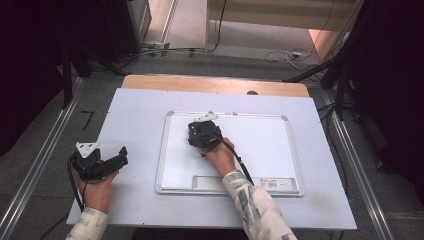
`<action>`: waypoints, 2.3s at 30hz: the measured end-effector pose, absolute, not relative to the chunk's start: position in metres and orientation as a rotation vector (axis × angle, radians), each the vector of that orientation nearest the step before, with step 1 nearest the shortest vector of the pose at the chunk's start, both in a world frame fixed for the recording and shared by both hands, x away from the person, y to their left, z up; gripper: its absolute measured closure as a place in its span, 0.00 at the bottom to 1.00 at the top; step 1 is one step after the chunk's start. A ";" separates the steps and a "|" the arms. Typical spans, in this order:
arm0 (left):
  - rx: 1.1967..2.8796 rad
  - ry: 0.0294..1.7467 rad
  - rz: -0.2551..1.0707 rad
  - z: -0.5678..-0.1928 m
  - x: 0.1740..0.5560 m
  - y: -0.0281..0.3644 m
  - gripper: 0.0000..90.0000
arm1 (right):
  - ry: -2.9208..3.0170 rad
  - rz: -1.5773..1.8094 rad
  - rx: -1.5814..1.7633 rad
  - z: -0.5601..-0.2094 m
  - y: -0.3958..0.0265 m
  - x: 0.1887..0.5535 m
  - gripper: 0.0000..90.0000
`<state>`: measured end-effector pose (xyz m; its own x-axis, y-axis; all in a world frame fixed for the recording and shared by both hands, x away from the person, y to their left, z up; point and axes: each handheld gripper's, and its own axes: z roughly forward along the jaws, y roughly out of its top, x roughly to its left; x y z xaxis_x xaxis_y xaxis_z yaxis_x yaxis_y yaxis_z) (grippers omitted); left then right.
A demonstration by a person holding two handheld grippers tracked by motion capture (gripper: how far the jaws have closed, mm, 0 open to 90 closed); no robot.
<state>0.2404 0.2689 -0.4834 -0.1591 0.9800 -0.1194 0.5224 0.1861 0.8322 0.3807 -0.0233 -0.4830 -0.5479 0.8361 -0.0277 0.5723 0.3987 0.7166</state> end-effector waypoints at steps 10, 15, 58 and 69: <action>1.412 1.776 0.853 -0.482 0.239 0.269 0.02 | 2.281 1.005 1.164 -0.457 -0.020 0.363 0.41; 1.413 1.778 0.852 -0.482 0.239 0.269 0.02 | 2.271 1.027 1.177 -0.454 -0.028 0.357 0.41; 1.429 1.772 0.854 -0.482 0.242 0.263 0.02 | 2.067 0.940 1.376 -0.458 -0.172 0.336 0.41; 1.433 1.770 0.856 -0.482 0.242 0.263 0.02 | 1.993 0.881 1.423 -0.460 -0.213 0.331 0.41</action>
<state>0.2419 0.2626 -0.4825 -0.1490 0.9828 -0.1092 0.5251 0.1723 0.8334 0.3310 -0.2128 -0.4598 -0.3029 0.9518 -0.0488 0.6045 0.2314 0.7622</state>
